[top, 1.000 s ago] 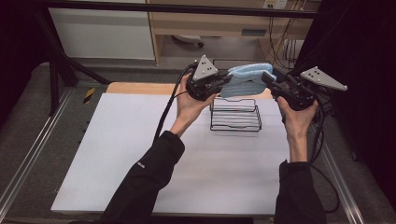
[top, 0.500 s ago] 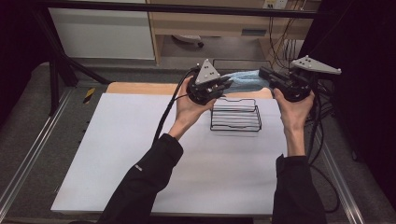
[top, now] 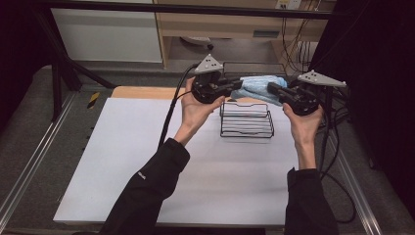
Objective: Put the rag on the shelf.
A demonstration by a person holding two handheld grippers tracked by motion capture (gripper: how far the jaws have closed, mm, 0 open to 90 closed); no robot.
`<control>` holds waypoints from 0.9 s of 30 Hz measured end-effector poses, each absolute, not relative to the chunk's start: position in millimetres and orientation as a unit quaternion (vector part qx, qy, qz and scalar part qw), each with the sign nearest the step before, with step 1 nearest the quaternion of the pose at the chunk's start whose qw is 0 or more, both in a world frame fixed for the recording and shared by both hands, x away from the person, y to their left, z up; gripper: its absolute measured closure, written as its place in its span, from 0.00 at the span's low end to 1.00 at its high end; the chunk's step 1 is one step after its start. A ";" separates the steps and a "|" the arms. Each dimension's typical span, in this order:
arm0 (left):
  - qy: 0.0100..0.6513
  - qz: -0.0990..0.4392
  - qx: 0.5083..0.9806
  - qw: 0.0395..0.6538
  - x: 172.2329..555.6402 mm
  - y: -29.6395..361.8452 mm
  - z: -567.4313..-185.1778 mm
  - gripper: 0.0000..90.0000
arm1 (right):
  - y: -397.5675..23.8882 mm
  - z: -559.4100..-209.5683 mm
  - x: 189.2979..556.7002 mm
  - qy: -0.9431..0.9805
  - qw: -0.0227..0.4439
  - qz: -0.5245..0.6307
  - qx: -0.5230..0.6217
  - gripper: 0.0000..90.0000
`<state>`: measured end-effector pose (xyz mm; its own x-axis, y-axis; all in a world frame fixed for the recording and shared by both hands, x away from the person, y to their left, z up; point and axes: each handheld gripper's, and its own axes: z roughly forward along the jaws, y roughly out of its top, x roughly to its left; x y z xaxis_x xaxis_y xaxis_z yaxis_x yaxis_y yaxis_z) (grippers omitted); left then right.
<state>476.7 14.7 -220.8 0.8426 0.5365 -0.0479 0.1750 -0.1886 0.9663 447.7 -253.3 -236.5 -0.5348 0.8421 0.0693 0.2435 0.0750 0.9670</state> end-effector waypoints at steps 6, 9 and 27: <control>0.236 0.142 0.781 0.561 479.0 3.0 -237.6 0.99 | -257.4 -245.6 444.9 0.684 0.267 0.550 0.399 0.96; 0.239 0.143 0.786 0.551 482.0 0.8 -243.8 1.00 | -260.3 -249.1 443.4 0.682 0.264 0.552 0.400 0.93; 0.241 0.166 0.798 0.527 489.2 -6.7 -256.9 1.00 | -255.9 -248.7 448.0 0.691 0.256 0.540 0.407 1.00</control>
